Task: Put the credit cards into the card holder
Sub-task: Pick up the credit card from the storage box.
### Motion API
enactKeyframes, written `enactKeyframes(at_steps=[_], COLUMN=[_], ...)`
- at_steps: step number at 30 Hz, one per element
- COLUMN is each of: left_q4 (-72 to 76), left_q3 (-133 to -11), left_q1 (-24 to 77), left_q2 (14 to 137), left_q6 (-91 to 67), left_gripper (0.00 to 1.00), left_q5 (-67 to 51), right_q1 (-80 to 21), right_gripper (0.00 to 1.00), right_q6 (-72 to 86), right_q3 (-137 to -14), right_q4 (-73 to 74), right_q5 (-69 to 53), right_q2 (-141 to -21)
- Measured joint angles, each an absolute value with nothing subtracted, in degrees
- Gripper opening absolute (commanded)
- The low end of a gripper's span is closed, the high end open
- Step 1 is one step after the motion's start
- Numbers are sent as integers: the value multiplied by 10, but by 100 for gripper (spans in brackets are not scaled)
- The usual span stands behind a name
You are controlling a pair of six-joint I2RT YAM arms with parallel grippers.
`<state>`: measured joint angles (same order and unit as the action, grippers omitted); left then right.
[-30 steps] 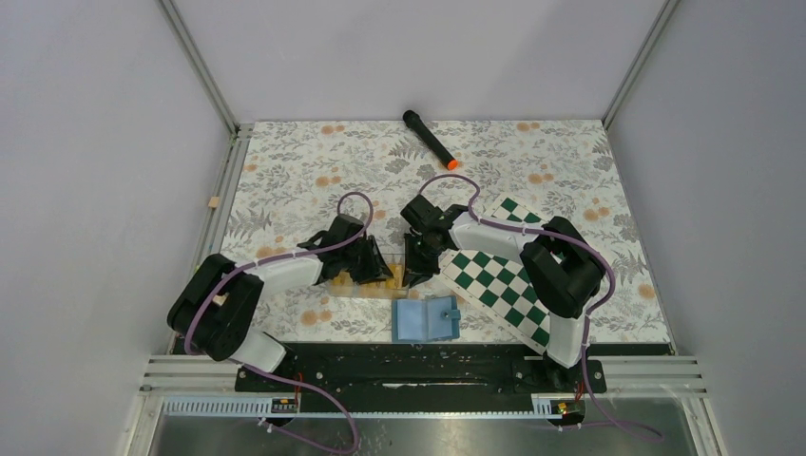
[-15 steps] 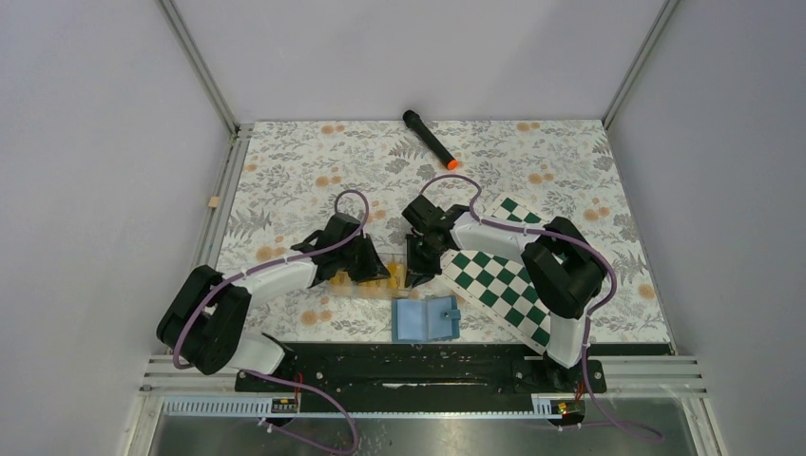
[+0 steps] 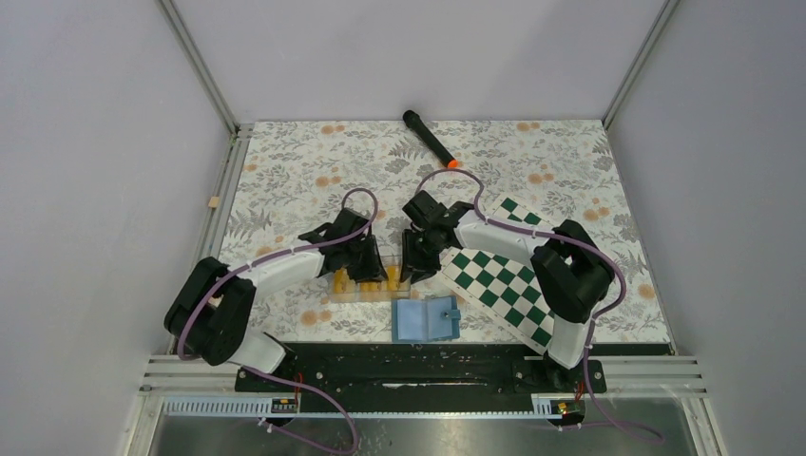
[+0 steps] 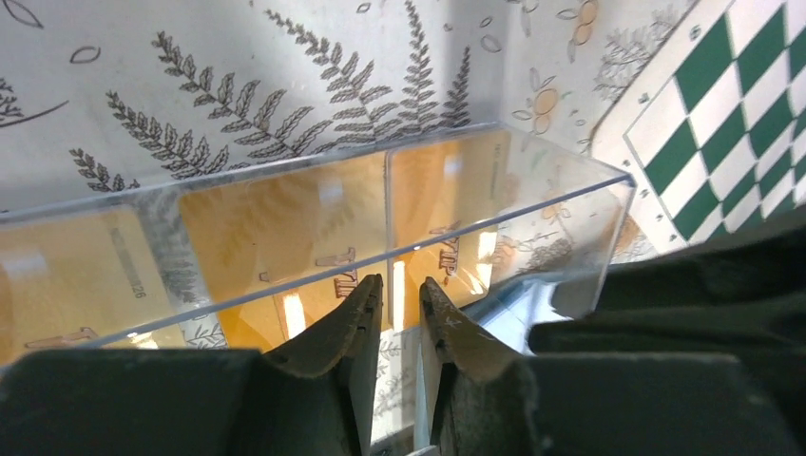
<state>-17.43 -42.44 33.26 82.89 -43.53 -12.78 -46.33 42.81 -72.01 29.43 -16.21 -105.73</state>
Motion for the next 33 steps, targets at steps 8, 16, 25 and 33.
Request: enactKeyframes(at_steps=[8,16,25,33], left_q4=[-200,-199,-226,-267], left_q3=[-442,-458,-468,-489], left_q1=[345,359,374,391], left_q2=[875,893,886,863], left_q6=[-429,-429,-426,-420], left_gripper=[21,7,1,1], left_q5=[-112,-105,-78,-52], right_q1=[-463,-462,-460,-460], right_gripper=[34,26,16,11], right_q6=[424,418,417,421], right_q3=[-735,-735,-731,-727], right_q4=[298,309,314,310], right_q5=[-166,-169,-175,-186], right_q2=[-1048,-1048,-1048,-1048])
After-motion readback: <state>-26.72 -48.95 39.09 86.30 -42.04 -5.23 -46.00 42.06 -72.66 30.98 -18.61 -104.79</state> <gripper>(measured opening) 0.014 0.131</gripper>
